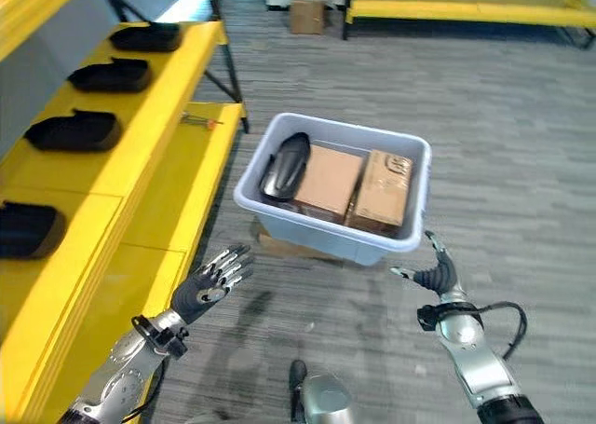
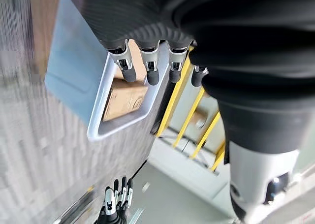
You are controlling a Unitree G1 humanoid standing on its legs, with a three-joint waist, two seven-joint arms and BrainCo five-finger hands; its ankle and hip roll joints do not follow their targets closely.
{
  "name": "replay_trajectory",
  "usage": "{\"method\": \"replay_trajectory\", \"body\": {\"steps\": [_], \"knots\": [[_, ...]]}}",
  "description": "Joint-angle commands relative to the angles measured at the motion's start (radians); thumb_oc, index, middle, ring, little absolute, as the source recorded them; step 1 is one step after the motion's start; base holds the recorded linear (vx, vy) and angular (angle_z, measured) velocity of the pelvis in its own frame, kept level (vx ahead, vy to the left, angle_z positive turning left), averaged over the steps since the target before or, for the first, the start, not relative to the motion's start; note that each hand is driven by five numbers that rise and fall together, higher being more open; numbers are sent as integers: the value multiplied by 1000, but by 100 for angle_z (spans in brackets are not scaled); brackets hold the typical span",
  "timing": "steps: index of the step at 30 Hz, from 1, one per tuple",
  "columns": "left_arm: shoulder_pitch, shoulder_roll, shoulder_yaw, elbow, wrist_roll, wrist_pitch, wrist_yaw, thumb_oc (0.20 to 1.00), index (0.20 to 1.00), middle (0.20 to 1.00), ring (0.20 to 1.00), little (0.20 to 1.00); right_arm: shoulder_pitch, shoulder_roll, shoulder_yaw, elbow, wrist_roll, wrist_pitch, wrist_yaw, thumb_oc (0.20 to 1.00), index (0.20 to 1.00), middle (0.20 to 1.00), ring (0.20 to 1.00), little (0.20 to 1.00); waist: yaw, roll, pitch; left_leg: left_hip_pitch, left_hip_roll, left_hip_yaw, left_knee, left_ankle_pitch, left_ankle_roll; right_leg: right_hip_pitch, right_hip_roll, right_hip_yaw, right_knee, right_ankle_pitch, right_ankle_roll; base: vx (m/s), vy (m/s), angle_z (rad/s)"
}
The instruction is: Move parts from the plastic box to the shelf.
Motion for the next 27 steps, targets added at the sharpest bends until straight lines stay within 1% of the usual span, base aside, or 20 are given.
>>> {"method": "replay_trajectory", "body": {"steps": [1,3,4,6,7,9,12,14,15,16,17,18,19,21,23,24,25,26,27], "knots": [[37,6,29,-26,-26,-42,-4,1000,1000,1000,1000,1000,48,25,-35,-102,-32,-52,-9,1000,1000,1000,1000,1000,28,8,-10,-45,-76,37,-76,-1,62,42,-104,-51,-29,34,195,270,-45,-27],[43,9,29,-34,-27,-44,2,1000,1000,1000,1000,1000,78,29,-33,-129,-31,-52,2,1000,1000,1000,1000,1000,30,8,-3,-100,-71,37,-83,45,53,67,-95,-34,-45,33,189,299,-15,-51],[49,9,32,-40,-5,-34,8,1000,1000,1000,1000,1000,112,29,-31,-155,3,-67,43,1000,1000,1000,1000,1000,30,8,4,-149,-49,44,-105,108,35,94,-86,-24,-59,30,182,363,23,-73],[55,14,33,-49,30,-24,8,1000,1000,1000,1000,1000,130,29,-28,-172,71,-86,71,1000,1000,1000,1000,1000,36,9,12,-174,-36,16,-130,144,23,111,-79,-8,-55,23,177,382,65,-53],[60,19,28,-57,33,-26,27,1000,1000,1000,1000,1000,111,32,-13,-157,119,-113,77,1000,1000,1000,1000,1000,48,7,21,-181,-27,-23,-121,147,20,119,-77,8,-42,10,172,371,107,-52],[55,22,18,-48,52,-38,39,1000,1000,1000,1000,1000,72,39,10,-137,130,-142,99,1000,1000,1000,1000,1000,54,5,24,-168,-25,-20,-114,126,28,121,-77,5,-23,-8,169,295,117,-71],[35,22,-2,-18,79,-57,44,1000,1000,1000,1000,1000,32,45,56,-156,84,-133,118,1000,1000,1000,1000,1000,55,3,22,-147,-27,6,-89,94,43,124,-68,-10,8,-36,160,240,131,-63],[19,20,-20,8,100,-82,36,1000,1000,1000,1000,1000,-6,52,95,-159,74,-109,138,1000,1000,1000,1000,1000,59,-1,8,-118,-47,37,-84,70,63,132,-57,-26,15,-50,161,283,158,-33],[6,17,-29,21,82,-81,33,1000,1000,1000,1000,1000,-50,66,130,-143,45,-99,134,1000,1000,1000,1000,1000,74,-7,-14,-89,-68,73,-111,52,83,145,-36,-69,48,-91,163,314,144,-49],[1,16,-29,34,88,-81,35,1000,1000,1000,1000,1000,-68,71,135,-136,54,-84,127,1000,1000,1000,1000,1000,81,-11,-21,-75,-73,89,-124,50,89,138,-26,-92,77,-105,166,284,119,-53],[5,12,-26,42,104,-85,48,1000,1000,1000,1000,1000,-81,76,138,-130,58,-73,135,1000,1000,1000,1000,1000,88,-17,-24,-57,-74,104,-138,48,94,110,-27,-123,140,-90,182,116,48,-20],[9,11,-24,46,115,-90,54,1000,1000,1000,1000,1000,-86,79,141,-128,55,-68,138,1000,1000,1000,1000,1000,94,-19,-26,-49,-75,112,-146,48,97,90,-37,-138,177,-83,193,120,33,-37],[23,10,-18,47,129,-105,65,1000,1000,1000,1000,1000,-89,86,145,-126,43,-63,149,1000,1000,1000,1000,1000,108,-23,-22,-30,-67,130,-150,43,101,56,-77,-179,230,-63,214,106,-12,-63],[36,19,-13,28,125,-101,62,1000,1000,1000,1000,1000,-85,86,147,-119,49,-56,142,1000,1000,1000,1000,1000,126,-28,-12,-27,-54,143,-131,38,100,60,-119,-214,202,-66,211,102,-92,-99],[33,27,-21,22,146,-92,60,1000,1000,1000,1000,1000,-87,86,151,-105,72,-53,131,1000,1000,1000,1000,1000,134,-32,-1,-30,-45,144,-105,33,98,83,-143,-222,139,-48,208,76,-145,-67],[21,36,-32,18,159,-96,67,1000,1000,1000,1000,1000,-92,87,158,-95,79,-65,124,1000,1000,1000,1000,1000,132,-32,7,-26,-40,143,-95,30,96,80,-182,-216,91,-4,223,66,-139,-29],[15,38,-37,16,155,-97,66,1000,1000,1000,1000,1000,-96,89,162,-90,77,-73,118,1000,1000,1000,1000,1000,132,-30,11,-22,-37,144,-92,29,94,80,-195,-211,66,20,232,69,-176,-25],[6,43,-43,10,150,-98,68,1000,1000,1000,1000,1000,-103,96,170,-86,70,-80,115,1000,1000,1000,1000,1000,130,-23,14,-8,-33,140,-100,30,89,68,-234,-200,18,78,259,79,-146,-18],[-3,47,-48,7,154,-96,67,1000,1000,1000,1000,1000,-107,105,175,-85,60,-78,113,1000,1000,1000,1000,1000,126,-15,16,9,-29,138,-110,30,84,57,-258,-189,-8,120,277,118,-210,-25]]}}
